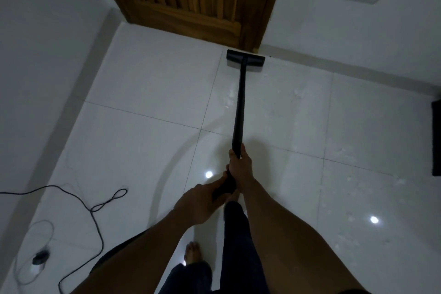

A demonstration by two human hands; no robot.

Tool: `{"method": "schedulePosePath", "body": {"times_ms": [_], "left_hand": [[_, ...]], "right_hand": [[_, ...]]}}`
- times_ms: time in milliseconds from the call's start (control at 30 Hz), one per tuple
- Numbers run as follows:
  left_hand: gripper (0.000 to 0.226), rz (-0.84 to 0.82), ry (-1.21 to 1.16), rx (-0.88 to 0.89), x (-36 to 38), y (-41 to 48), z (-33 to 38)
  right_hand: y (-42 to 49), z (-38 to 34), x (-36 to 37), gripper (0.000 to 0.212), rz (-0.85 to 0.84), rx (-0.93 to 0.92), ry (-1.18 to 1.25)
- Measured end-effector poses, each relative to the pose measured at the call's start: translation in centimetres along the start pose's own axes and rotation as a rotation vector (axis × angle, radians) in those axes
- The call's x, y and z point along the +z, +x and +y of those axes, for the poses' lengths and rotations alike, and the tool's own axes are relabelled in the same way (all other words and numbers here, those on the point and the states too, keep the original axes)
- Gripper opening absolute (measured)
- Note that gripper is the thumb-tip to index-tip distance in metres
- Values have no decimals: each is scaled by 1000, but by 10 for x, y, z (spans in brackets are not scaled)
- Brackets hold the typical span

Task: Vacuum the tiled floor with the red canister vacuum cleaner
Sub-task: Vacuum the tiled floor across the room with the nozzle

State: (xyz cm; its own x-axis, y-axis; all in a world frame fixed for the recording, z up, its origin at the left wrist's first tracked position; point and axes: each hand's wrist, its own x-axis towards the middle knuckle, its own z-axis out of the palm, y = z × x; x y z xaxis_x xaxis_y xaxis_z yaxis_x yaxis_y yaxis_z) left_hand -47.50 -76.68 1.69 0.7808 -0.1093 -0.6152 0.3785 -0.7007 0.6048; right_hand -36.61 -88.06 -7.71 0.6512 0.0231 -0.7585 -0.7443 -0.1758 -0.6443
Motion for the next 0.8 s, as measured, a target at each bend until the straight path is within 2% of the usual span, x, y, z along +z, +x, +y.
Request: {"method": "schedulePosePath", "body": {"times_ms": [200,300,467,567,700,800], "left_hand": [[58,-55,66,26,51,-106,-16],[59,-99,21,46,85,-151,-31],[54,-156,-23,61,135,-203,-46],[57,-164,86,70,180,-237,-50],[64,-154,188,-4,245,-271,-61],[72,-106,223,44,295,-301,-75]], "right_hand": [[-89,90,-4,57,58,8,-99],[-137,131,-9,70,59,20,-54],[-192,187,-28,74,67,52,-13],[-231,228,-45,64,85,46,-3],[-267,281,-66,56,90,43,22],[-299,319,-81,57,85,58,34]]}}
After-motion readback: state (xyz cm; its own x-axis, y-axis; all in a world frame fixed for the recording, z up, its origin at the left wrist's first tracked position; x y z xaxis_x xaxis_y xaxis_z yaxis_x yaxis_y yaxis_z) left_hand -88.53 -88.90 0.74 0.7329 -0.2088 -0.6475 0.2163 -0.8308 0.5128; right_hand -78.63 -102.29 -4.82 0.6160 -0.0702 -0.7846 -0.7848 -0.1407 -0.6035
